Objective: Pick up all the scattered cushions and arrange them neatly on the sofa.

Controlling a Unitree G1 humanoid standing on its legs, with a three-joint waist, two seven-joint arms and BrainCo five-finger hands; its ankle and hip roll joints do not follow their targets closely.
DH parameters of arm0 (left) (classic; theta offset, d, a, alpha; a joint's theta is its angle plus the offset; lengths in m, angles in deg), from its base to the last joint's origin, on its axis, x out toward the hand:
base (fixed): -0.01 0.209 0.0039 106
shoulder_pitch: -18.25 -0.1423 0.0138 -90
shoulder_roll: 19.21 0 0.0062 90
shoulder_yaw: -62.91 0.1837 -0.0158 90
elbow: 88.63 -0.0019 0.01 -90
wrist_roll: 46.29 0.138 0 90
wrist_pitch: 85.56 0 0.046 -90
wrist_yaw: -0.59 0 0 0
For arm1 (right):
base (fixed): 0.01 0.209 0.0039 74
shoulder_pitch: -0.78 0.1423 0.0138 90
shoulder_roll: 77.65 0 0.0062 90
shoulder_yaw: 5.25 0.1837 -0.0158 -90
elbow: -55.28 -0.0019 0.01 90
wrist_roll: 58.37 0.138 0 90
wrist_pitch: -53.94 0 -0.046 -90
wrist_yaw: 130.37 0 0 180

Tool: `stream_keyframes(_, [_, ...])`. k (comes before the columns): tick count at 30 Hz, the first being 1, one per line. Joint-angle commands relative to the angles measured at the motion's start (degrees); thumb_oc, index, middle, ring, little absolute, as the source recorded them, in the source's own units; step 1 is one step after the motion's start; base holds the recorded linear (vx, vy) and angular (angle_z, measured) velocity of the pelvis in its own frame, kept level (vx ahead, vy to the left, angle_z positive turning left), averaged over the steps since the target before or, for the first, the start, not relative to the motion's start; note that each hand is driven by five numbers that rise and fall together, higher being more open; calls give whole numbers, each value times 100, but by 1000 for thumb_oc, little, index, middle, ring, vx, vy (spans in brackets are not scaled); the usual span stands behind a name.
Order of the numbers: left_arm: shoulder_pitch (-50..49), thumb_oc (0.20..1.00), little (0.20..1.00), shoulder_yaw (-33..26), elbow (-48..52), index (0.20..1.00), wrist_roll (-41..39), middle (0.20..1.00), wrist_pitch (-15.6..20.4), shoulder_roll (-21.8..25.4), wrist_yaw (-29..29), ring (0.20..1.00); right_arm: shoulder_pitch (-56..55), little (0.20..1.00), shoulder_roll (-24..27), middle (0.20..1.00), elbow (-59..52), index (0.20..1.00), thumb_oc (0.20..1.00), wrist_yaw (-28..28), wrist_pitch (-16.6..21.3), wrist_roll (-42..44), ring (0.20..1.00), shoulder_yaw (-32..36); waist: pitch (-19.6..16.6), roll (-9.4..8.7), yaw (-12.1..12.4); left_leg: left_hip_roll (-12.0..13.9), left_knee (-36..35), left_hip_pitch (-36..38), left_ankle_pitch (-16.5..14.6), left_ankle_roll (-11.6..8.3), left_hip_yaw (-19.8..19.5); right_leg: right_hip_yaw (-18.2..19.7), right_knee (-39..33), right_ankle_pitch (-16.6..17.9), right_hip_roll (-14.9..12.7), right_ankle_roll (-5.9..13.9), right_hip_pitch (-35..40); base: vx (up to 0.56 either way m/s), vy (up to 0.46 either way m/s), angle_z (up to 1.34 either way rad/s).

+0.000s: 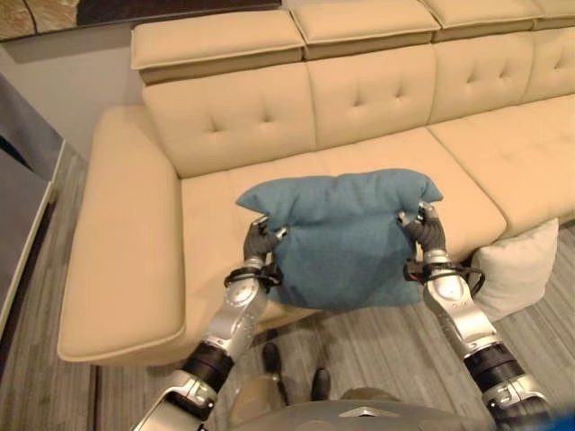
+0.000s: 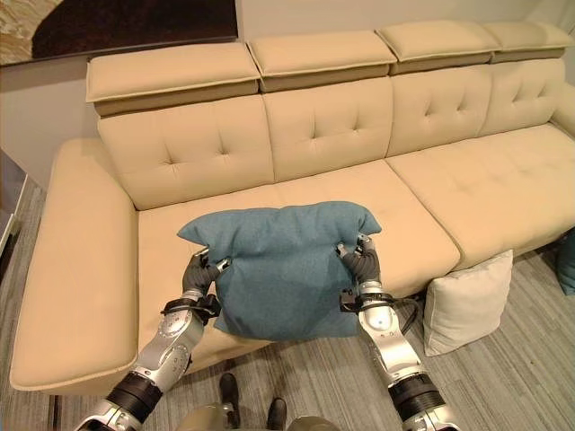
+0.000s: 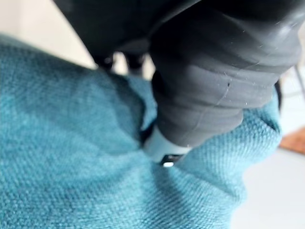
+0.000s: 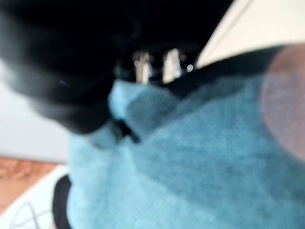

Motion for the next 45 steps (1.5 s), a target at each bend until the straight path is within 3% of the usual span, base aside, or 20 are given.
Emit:
stream_keyframes(1, [437, 200, 200, 465, 852, 200, 266, 200, 388, -169, -408, 200, 420, 200, -401, 200, -555, 200, 200, -296, 498, -199, 200, -87, -364, -158, 183, -90, 583, -154, -435, -157, 174, 260, 1792, 0, -1099, 998, -109, 192, 134, -6])
stream_keyframes(3, [447, 200, 200, 441, 865, 200, 323, 200, 366, -93, -405, 200, 471, 200, -424, 200, -563, 200, 200, -317, 501, -207, 200, -94, -339, -127, 167, -123, 521, -4, -517, -54, 154, 293, 2318, 276, -1172, 1088, -375, 215, 139, 6])
stream_keyframes(6, [451, 200, 200, 398, 859, 200, 426, 200, 342, -46, -388, 200, 446, 200, -450, 200, -579, 200, 200, -320, 477, -232, 200, -94, -334, -75, 130, -171, 374, 230, -633, -14, 70, 321, 2522, 251, -1201, 1049, -693, 159, 72, 8])
stream_keyframes(9, [491, 200, 200, 389, 836, 200, 429, 200, 357, -42, -411, 200, 519, 200, -430, 200, -549, 200, 200, -328, 481, -202, 200, -77, -306, -11, 60, -180, 104, 475, -652, -88, -61, 289, 1860, 50, -1099, 936, -973, 186, 1, 8])
stream_keyframes(13, [509, 200, 200, 338, 754, 200, 421, 200, 357, -82, -420, 200, 529, 200, -404, 200, -581, 200, 200, -301, 529, -130, 200, -36, -222, -125, -140, -313, -48, 810, -775, -181, -392, 693, 604, 383, -658, 896, -1311, 171, -70, 23])
stream_keyframes(16, [441, 200, 200, 320, 739, 200, 468, 200, 360, -113, -491, 200, 407, 200, -380, 200, -619, 200, 200, -344, 532, -134, 200, -4, -271, -168, -164, -342, 80, 820, -880, -192, -461, 695, 473, 387, -710, 894, -1083, 120, -82, 66])
stream_keyframes(18, [432, 200, 200, 318, 717, 200, 401, 200, 368, -141, -552, 200, 305, 200, -319, 200, -606, 200, 200, -336, 586, -66, 200, 112, -316, -185, -203, -338, 377, 728, -960, -303, -485, 829, 320, 359, -655, 765, -885, 93, -118, 32])
stream_keyframes(21, [432, 200, 200, 308, 706, 200, 288, 200, 358, -216, -654, 200, 230, 200, -229, 200, -677, 200, 200, -356, 612, -8, 200, 189, -296, -240, -267, -213, 954, 524, -1126, -411, -332, 554, 246, 319, -734, 686, -698, 62, -124, 45])
stream_keyframes(22, [469, 200, 200, 322, 706, 200, 243, 200, 365, -260, -627, 200, 207, 200, -181, 200, -697, 200, 200, -376, 628, 65, 200, 190, -246, -281, -260, -103, 1619, 277, -1009, -591, -393, 435, 236, 233, -726, 561, -494, 63, -91, 98])
stream_keyframes(24, [506, 200, 200, 322, 694, 200, 232, 200, 363, -260, -601, 200, 200, 200, -174, 200, -677, 200, 200, -360, 620, 67, 200, 170, -220, -283, -239, -40, 1626, 194, -935, -618, -480, 421, 233, 198, -726, 546, -447, 54, -43, 52])
stream_keyframes(26, [534, 200, 200, 319, 690, 200, 231, 200, 362, -254, -587, 200, 214, 200, -178, 200, -671, 200, 200, -360, 616, 75, 200, 163, -210, -297, -237, 20, 1513, 161, -934, -612, -492, 399, 201, 188, -760, 558, -395, 57, 20, 1])
stream_keyframes(27, [591, 200, 200, 305, 718, 200, 262, 200, 363, -214, -525, 200, 239, 200, -171, 200, -664, 200, 200, -354, 613, 65, 200, 129, -265, -290, -212, 187, 1093, 156, -840, -594, -538, 384, 124, 172, -787, 605, -350, 129, 57, 5])
stream_keyframes(30, [749, 200, 200, 309, 772, 200, 386, 200, 355, -201, -434, 200, 285, 200, -158, 200, -648, 200, 200, -332, 601, 26, 200, 91, -283, -235, -178, 491, 529, -31, -309, -719, -656, 385, 144, 50, -829, 650, -277, 157, 94, 19])
stream_keyframes(31, [793, 200, 200, 303, 779, 200, 401, 200, 375, -207, -406, 200, 295, 200, -151, 200, -643, 200, 200, -330, 588, 35, 200, 83, -272, -217, -172, 522, 526, -67, -261, -741, -653, 383, 173, -2, -839, 647, -258, 163, 127, 12])
stream_keyframes(33, [821, 200, 200, 313, 775, 200, 437, 200, 397, -184, -397, 200, 324, 200, -140, 200, -655, 200, 200, -362, 567, -21, 200, 55, -326, -136, -202, 489, 352, 79, -315, -722, -576, 402, 256, -116, -871, 678, -212, 205, 160, -19])
stream_keyframes(37, [1054, 200, 200, 325, 807, 200, 593, 200, 411, -54, -294, 200, 769, 200, -184, 200, -499, 200, 200, -333, 493, -192, 200, -114, -325, -109, -94, 177, 390, 186, -554, -530, -464, 584, 545, -138, -1146, 800, -306, 211, 199, -31])
stream_keyframes(45, [1870, 200, 200, 354, 728, 200, 641, 200, 531, -7, 37, 200, 1892, 200, -133, 200, -321, 200, 200, -134, 454, -347, 200, -414, -96, -71, 26, 65, 471, -381, -618, -412, -351, 769, 575, -1, -1245, 875, -1022, -20, 65, -6])
